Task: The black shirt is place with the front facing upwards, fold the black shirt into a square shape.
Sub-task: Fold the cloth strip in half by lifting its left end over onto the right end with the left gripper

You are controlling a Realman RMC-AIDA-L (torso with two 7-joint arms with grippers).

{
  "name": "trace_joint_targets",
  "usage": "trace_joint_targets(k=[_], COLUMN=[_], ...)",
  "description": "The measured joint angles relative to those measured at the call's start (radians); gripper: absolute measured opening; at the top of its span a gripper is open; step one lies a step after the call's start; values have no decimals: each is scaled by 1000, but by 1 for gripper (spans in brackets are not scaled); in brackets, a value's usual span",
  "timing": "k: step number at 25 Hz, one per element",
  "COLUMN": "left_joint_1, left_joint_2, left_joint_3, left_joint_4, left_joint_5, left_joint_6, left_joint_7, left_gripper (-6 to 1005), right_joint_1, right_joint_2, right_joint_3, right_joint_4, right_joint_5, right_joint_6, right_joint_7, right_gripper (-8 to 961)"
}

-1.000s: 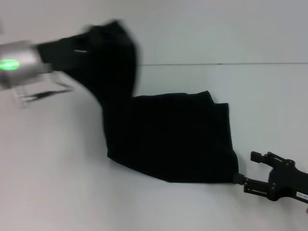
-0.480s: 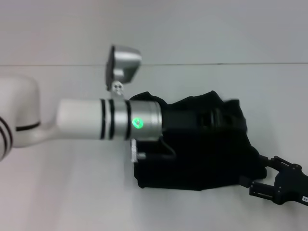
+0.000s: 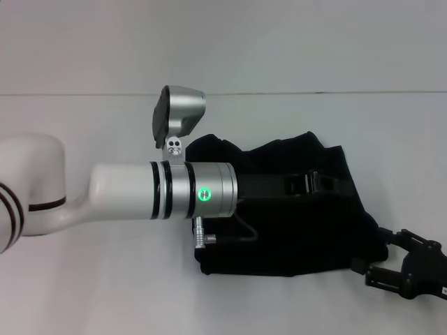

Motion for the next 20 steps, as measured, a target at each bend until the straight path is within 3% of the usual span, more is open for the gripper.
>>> trace_joint_targets(k=[7, 12, 16, 20], left_joint_1=[-17, -26, -17, -8], left_joint_2=[-1, -1, -1, -1], left_joint_3=[-3, -10, -65, -91], left_joint_4=[-76, -134, -176, -191], left_joint_5=[-54, -86, -105, -100], left_joint_6=[-62, -70, -68, -62], left_joint_7=[82, 184, 284, 318], left_gripper=[31, 31, 153, 300], right_joint_1=[-34, -47, -54, -55], right_joint_2=[-11, -10, -3, -2], right_joint_3=[98, 233, 360, 413], right_joint_4=[-5, -6, -6, -5], right_joint_5=[4, 5, 5, 5], right_joint_6=[-5, 16, 13, 12], right_joint_7=[0, 9, 5, 4], right_gripper=[944, 945, 945, 945])
